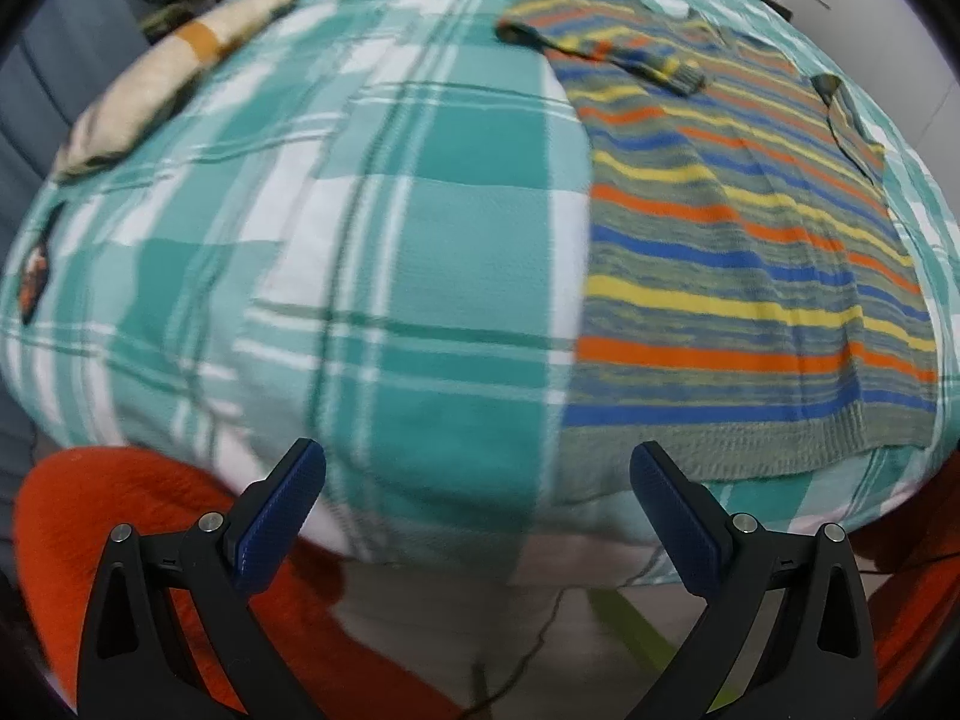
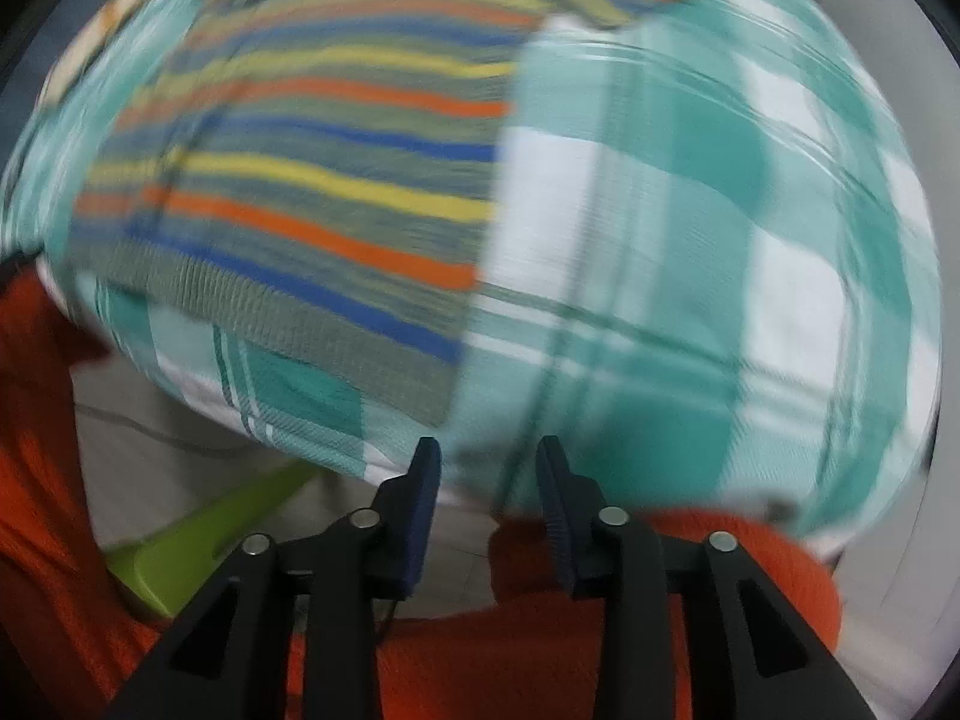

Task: Fold small clothes
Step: 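Lower the right tool to the sweater hem and close on it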

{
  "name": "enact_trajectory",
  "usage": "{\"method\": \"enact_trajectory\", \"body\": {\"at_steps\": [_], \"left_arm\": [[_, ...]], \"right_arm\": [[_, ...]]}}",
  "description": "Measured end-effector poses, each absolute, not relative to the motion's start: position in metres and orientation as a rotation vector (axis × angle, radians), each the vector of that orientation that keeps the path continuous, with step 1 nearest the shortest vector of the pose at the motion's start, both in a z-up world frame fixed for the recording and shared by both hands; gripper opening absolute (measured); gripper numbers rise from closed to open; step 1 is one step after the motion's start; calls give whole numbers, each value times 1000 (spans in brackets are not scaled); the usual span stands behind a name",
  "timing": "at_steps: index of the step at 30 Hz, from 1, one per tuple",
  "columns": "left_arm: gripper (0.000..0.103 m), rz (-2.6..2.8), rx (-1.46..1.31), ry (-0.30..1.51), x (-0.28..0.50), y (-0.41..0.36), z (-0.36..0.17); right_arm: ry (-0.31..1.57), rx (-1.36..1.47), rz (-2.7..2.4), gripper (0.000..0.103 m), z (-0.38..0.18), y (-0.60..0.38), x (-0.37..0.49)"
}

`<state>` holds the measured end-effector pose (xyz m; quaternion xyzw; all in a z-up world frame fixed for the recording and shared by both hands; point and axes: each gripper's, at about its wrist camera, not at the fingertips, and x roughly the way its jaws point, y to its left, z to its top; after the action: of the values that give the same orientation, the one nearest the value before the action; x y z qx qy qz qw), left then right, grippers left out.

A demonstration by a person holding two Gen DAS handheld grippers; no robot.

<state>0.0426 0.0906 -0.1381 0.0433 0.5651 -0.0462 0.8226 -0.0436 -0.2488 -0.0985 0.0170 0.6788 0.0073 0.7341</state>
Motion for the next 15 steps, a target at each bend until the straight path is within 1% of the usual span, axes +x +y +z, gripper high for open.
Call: {"method": "enact_trajectory", "body": {"at_steps": [1, 2, 3, 4, 5, 6, 7, 8, 9, 10, 11, 12, 15], "left_arm": [[102, -135, 89, 1202, 45, 84, -140], [102, -166, 94, 1208, 48, 79, -145], [102, -177, 108, 1223, 52, 75, -151], [100, -171, 125, 1244, 55, 72, -159], [90, -159, 137, 1265, 58, 72, -166], [84, -155, 136, 1282, 59, 73, -171], [84, -159, 118, 1286, 59, 76, -173], [77, -159, 91, 1278, 58, 79, -170], [65, -164, 79, 1274, 57, 80, -168], [56, -173, 75, 1275, 55, 80, -168], [31, -189, 72, 1281, 54, 80, -168], [2, -207, 63, 1294, 53, 79, -168], [1, -221, 54, 1297, 49, 76, -162]], "right_arm": [[1469, 92, 15, 61, -96, -253, -45], [1414, 195, 28, 76, -95, -257, -45], [1386, 241, 39, 79, -97, -257, -44], [1355, 298, 53, 79, -102, -257, -40], [1343, 359, 57, 78, -113, -256, -34], [1352, 393, 47, 77, -124, -254, -27], [1368, 416, 44, 74, -137, -251, -22], [1383, 432, 64, 63, -145, -247, -19], [1391, 433, 86, 54, -153, -240, -17], [1399, 409, 83, 47, -155, -235, -16], [1395, 413, 80, 19, -152, -236, -17], [1391, 445, 96, 5, -155, -235, -15], [1374, 515, 140, 6, -144, -248, -18]]}}
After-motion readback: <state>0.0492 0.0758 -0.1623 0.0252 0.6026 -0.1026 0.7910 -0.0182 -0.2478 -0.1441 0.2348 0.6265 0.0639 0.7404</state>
